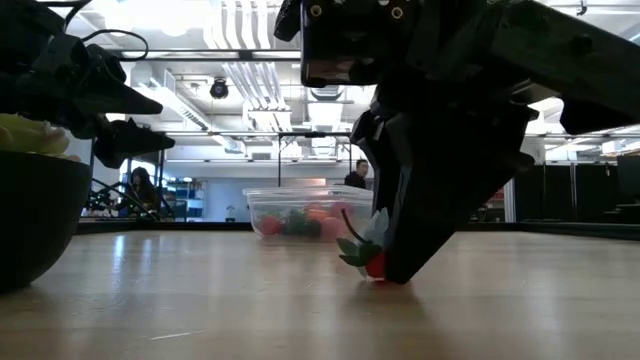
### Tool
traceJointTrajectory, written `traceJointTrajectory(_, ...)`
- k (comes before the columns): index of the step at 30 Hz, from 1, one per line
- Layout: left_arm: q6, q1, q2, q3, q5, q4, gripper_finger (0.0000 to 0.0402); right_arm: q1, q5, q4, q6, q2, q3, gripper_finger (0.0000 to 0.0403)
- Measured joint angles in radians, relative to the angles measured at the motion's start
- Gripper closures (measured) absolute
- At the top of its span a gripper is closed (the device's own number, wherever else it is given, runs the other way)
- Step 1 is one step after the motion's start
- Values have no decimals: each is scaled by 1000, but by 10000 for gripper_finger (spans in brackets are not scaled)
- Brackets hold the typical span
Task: Pick and placing Produce into tupperware
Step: Put the red strawberry into the transparent bin
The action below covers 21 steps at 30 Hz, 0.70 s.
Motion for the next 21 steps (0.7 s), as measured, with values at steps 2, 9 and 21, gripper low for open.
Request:
traceJointTrajectory(2,0,0,0,0,0,0,63,0,0,1,4,0,4,263)
traceJointTrajectory(9,0,0,0,0,0,0,63,-24,86,0,112,-6,20,262)
traceJointTrajectory(21,0,0,0,0,0,0,63,-359,209,-9,179,-138,102,254)
